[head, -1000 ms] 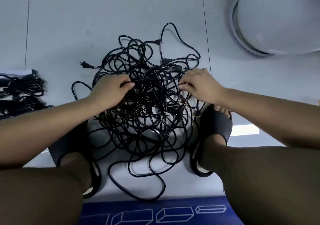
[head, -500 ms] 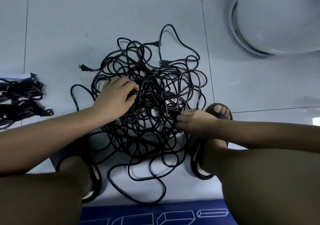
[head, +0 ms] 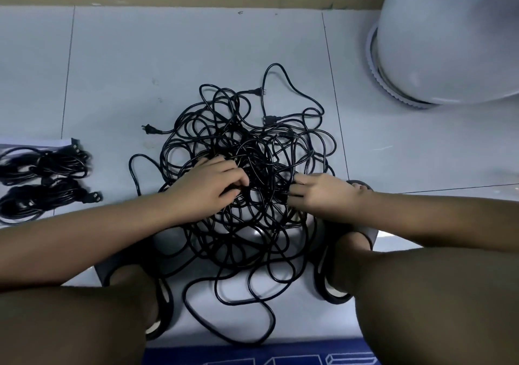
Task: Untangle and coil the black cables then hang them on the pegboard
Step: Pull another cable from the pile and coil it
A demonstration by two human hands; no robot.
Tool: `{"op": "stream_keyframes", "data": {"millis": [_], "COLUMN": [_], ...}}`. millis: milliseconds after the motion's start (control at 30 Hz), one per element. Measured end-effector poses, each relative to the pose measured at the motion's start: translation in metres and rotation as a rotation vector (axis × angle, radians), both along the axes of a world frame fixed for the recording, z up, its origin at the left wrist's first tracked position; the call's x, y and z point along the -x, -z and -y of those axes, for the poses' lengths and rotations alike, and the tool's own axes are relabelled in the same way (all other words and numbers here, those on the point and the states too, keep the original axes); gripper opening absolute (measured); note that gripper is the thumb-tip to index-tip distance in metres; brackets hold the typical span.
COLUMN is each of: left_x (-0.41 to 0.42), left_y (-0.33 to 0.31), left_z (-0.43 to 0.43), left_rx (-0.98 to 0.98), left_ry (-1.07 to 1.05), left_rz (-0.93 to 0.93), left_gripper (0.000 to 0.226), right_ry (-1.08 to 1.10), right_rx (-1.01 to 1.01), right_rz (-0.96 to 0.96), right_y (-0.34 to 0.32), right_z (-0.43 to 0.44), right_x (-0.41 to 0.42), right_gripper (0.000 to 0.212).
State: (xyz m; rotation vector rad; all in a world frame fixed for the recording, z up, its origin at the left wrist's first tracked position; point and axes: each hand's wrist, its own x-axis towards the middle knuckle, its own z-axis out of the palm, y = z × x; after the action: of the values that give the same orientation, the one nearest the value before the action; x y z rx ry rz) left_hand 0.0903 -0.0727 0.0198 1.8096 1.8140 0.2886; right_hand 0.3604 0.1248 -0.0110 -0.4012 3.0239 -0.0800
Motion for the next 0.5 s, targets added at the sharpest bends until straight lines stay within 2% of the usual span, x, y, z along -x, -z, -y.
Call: {"op": "stream_keyframes", "data": {"millis": [233, 500], "left_x": [0.002, 0.025], "left_y": [-0.078, -0.196], "left_z": [-0.032, -0.03], "left_rx": [0.06, 0.051], "left_ry": [0.088, -0.027], "left_rz": [0.055, 0.044], "left_gripper": [0.018, 0.009], "right_ry": [0.006, 0.018], "right_rx": [-0.057, -0.213], "right_rz": [-0.018, -0.166], "right_y": [-0.087, -0.211], "right_z": [-0.01, -0.011], "right_x": [0.039, 0.058], "right_gripper": [0.015, 0.025]}}
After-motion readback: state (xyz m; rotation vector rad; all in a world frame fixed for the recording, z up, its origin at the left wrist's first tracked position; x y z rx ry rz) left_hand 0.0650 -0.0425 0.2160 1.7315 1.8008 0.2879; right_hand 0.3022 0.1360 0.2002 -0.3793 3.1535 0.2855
